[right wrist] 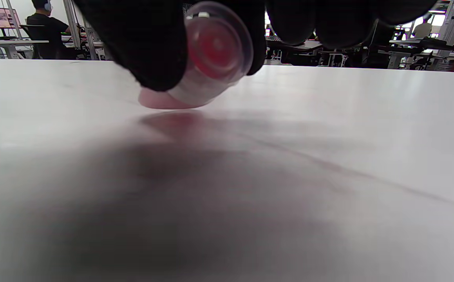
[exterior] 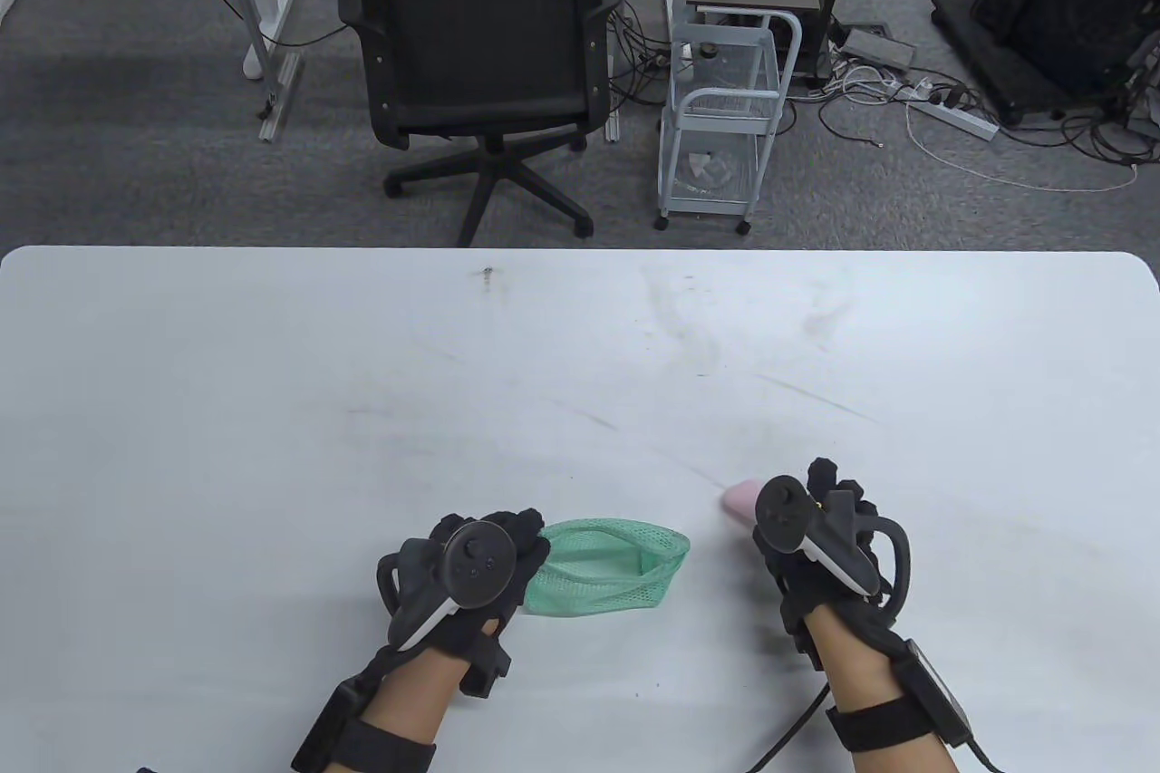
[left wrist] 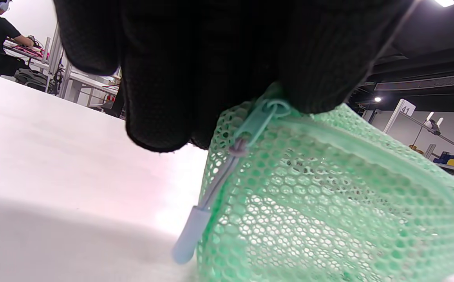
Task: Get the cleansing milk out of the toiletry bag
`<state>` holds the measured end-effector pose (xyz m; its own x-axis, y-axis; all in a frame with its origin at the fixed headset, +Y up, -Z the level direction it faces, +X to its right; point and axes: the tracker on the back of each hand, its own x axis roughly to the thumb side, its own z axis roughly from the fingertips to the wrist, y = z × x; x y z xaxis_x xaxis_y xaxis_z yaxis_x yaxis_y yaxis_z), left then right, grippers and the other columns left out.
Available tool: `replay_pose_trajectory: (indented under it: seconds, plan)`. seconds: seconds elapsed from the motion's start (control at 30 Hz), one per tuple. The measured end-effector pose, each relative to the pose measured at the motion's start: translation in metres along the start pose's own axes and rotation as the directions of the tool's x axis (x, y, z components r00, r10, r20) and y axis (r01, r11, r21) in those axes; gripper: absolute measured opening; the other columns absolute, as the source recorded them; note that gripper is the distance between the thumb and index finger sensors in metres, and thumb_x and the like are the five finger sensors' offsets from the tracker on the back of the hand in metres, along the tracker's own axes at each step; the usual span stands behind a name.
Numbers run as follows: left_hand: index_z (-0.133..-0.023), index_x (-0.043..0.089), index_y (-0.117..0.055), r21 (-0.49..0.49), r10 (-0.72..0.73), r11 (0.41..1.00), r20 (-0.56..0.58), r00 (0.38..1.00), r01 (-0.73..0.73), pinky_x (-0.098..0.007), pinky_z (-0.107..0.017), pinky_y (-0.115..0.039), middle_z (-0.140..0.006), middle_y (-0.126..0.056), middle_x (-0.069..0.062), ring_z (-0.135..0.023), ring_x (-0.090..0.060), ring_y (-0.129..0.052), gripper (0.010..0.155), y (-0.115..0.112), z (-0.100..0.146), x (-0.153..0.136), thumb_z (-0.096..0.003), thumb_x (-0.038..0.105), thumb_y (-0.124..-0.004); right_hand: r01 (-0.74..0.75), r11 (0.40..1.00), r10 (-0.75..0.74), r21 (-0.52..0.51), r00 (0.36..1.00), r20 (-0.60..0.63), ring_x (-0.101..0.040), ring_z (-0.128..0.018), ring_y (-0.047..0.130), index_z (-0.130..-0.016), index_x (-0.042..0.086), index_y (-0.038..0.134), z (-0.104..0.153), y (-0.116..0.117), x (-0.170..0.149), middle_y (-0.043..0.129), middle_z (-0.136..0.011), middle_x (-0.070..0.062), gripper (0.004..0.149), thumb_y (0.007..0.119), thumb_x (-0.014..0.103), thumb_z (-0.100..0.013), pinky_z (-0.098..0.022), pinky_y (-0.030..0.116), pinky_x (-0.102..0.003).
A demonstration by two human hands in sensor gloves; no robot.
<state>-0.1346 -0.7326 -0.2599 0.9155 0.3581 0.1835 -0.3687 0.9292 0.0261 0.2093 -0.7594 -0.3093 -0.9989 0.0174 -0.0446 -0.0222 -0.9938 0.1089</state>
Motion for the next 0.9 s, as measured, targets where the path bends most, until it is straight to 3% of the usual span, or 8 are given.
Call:
replay_pose_trajectory:
  seconds: [0.57,0.9]
  plan:
    - [-0.086,0.023,-0.096,-0.010,-0.003,1.000,-0.005,1.000,0.003,-0.063,-0.067,-0.072,-0.087,-0.104,-0.009,-0.070,-0.038,-0.107,0.044,0.000,0.000,0.000,-0.0471,0.042,-0.091,-0.020,0.996,0.021,0.085,1.000,-0.011,-0.073,-0.091,0.058,-0.100,-0.004,0.075,-0.005,0.015,0.004,0.048,-0.117,-0.039,0.065,0.087,0.041,-0.054,-0.064,0.053,-0.076]
    - [-0.087,0.023,-0.095,-0.010,-0.004,1.000,-0.006,1.000,0.004,-0.063,-0.067,-0.072,-0.087,-0.105,-0.008,-0.070,-0.038,-0.107,0.044,0.000,-0.001,0.000,-0.0470,0.042,-0.091,0.019,0.997,-0.019,0.071,1.000,-0.002,-0.073,-0.091,0.057,-0.104,-0.004,0.070,-0.006,0.017,0.003,0.047,-0.116,-0.039,0.068,0.082,0.042,-0.056,-0.063,0.053,-0.076]
